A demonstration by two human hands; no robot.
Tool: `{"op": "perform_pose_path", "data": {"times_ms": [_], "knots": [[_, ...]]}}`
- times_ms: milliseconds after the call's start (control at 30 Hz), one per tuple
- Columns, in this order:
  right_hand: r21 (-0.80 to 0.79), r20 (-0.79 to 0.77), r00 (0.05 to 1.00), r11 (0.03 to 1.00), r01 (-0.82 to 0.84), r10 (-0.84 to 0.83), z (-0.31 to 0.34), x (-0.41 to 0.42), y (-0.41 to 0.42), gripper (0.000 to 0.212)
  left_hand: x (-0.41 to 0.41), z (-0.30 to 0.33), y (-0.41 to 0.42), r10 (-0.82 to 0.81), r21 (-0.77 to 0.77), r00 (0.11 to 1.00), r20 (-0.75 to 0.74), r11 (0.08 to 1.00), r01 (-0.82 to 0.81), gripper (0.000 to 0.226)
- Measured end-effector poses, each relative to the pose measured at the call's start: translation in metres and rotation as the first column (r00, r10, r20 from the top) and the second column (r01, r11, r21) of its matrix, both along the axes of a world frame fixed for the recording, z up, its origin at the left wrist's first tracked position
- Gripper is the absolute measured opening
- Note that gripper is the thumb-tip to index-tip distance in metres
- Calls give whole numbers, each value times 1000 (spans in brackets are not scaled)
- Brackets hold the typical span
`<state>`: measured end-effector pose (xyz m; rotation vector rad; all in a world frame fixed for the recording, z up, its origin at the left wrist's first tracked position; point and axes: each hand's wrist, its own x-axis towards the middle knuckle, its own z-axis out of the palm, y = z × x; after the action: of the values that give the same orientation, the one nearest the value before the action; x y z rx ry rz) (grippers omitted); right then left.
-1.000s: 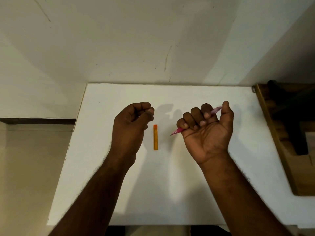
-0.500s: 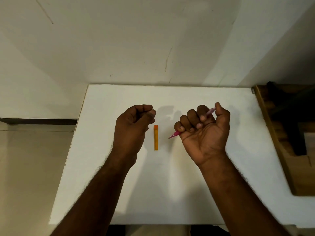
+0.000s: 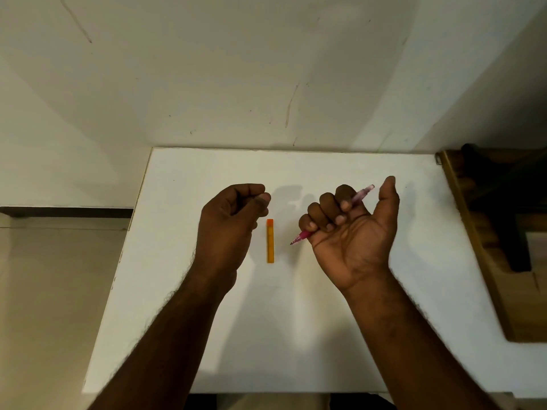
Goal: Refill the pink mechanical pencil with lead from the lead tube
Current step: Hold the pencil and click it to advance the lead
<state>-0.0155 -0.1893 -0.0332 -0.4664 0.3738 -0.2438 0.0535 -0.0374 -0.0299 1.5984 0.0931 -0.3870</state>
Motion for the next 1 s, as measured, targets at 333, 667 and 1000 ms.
{"op": "perform_pose_path", "data": {"times_ms": [333,667,1000], "knots": [[-19,10,1000,1000,-11,11,1,0,0,57,0,1,-1,-20,2,1000,6,1000,20,13],[-39,20,999,998,-42,42,3,1,1,54,1,1,1,-30,11,999,10,999,30,12],[-103,18,999,994,-40,42,5,1,2,53,1,2,0,-36,21,999,17,999,35,11]]}}
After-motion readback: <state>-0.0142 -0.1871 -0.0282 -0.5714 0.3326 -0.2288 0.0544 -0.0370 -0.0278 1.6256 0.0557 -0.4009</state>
